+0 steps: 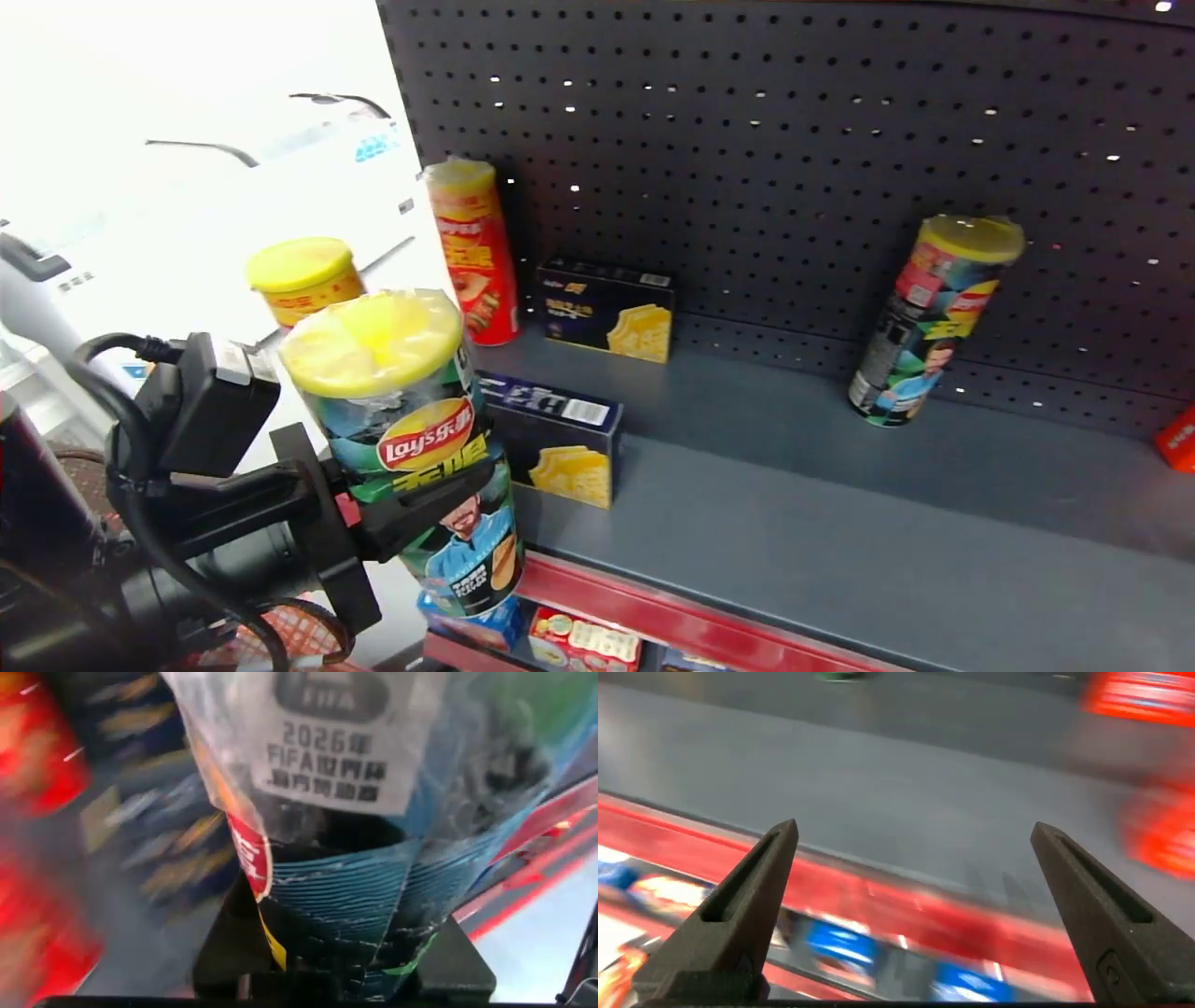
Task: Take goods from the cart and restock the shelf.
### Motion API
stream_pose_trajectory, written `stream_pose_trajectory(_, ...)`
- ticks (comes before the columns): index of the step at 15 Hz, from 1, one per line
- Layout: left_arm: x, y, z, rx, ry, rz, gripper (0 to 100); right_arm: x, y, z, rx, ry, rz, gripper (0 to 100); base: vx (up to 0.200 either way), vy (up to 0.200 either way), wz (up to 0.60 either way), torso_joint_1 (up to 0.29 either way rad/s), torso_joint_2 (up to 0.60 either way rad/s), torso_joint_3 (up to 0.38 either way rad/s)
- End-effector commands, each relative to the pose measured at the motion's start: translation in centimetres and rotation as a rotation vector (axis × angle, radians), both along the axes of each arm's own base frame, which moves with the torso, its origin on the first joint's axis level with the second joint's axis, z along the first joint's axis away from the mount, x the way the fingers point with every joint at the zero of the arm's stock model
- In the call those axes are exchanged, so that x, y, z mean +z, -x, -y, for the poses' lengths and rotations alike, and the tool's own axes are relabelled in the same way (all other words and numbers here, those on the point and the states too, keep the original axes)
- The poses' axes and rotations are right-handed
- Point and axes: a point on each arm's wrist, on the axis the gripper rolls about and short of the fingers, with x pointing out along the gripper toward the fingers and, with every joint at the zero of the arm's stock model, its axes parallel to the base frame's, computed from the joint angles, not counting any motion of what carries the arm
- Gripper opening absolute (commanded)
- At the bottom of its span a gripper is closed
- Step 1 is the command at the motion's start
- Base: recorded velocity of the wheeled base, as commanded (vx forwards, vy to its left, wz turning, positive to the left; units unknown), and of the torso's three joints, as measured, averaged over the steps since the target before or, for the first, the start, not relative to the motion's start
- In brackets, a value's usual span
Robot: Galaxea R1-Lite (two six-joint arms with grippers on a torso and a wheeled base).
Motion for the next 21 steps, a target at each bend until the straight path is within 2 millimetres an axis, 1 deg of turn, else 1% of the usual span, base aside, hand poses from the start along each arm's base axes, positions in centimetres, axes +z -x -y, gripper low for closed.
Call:
stream_pose_trajectory(1,0.03,-0.12,0.09,-0.003,0.000,-0.001,0,0.01,-0.01,0.00,-0.001,0.000,-0.001,100,0.000,0.000,-0.60,-0.007,0.00,0.002)
stream_pose_trajectory(4,0.23,-0.34,0.20,-0.003,0.003,0.004,0,0.01,-0.01,0.00,-0.001,0.000,-0.001,100,0.000,0.000,-0.60,0.001,0.00,0.002)
stream_pose_trajectory(17,0.37,-0.55,0.14,0.006,0.005,0.005,0,0.01,-0.01,-0.01,0.001,0.002,-0.001,100,0.000,0.000,0.00,0.000,0.00,0.000)
stream_pose_trajectory(19,0.45,-0.60,0.12,0.013,0.007,0.006,0,0.01,-0.01,-0.01,0.001,0.000,-0.001,100,0.000,0.000,-0.60,0.000,0.00,0.005)
stream_pose_trajectory(21,0.48,-0.57,0.13,0.013,0.007,0.009,0,0.01,-0.01,-0.01,0.001,0.000,-0.001,100,0.000,0.000,0.00,0.000,0.00,0.000)
